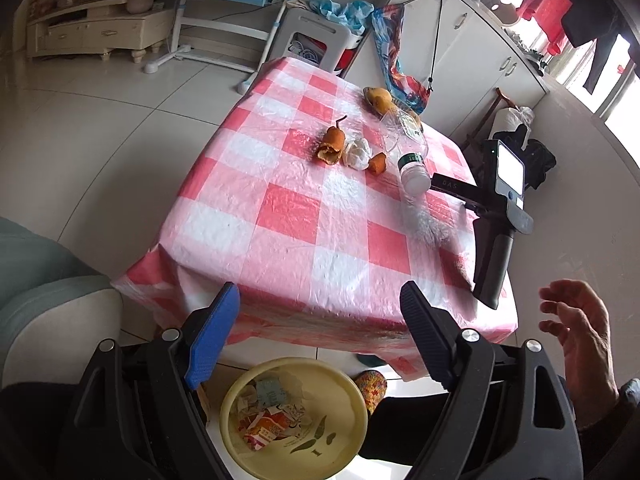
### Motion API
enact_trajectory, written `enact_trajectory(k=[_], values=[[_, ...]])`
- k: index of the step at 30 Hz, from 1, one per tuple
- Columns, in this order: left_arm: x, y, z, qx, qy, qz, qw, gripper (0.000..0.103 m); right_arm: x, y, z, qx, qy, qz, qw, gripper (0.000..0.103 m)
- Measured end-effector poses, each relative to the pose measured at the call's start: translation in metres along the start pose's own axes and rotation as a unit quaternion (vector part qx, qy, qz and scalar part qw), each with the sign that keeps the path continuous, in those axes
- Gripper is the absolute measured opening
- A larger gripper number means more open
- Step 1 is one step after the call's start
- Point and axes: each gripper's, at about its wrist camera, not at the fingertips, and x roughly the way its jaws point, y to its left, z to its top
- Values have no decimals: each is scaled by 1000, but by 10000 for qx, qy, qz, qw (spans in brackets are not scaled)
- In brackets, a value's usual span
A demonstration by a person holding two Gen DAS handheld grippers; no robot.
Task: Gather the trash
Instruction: 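Reach the left tool to the orange peel and grasp it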
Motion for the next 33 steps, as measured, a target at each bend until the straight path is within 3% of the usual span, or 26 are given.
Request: enact_trajectory(k=[5, 12, 22, 25, 28, 30, 33], values=[[25, -13, 38, 331, -12, 247, 9991, 79, 0, 0, 0, 0, -2, 1, 10000, 96], [84, -18, 99, 393, 146, 436, 9982, 79, 0, 0, 1, -1, -5, 3, 10000, 96], [159, -30, 143, 681, 444, 649, 9946, 73, 0, 0, 0, -1, -9, 6, 10000, 96], [172, -33, 146, 805, 545, 619, 9933, 65, 0, 0, 0, -22, 9, 35, 10000, 96], [185, -35, 146, 952, 699, 581, 9913, 44, 1, -1, 2, -219, 179, 199, 9994, 96], [189, -37, 146, 1058, 664, 604, 9903, 28, -2, -10, 6, 36, 277, 224, 9994, 96], [190, -38, 147, 1093, 679, 525, 9903, 20, -28, -30, 13, 613, -212, 568, 9963, 96]])
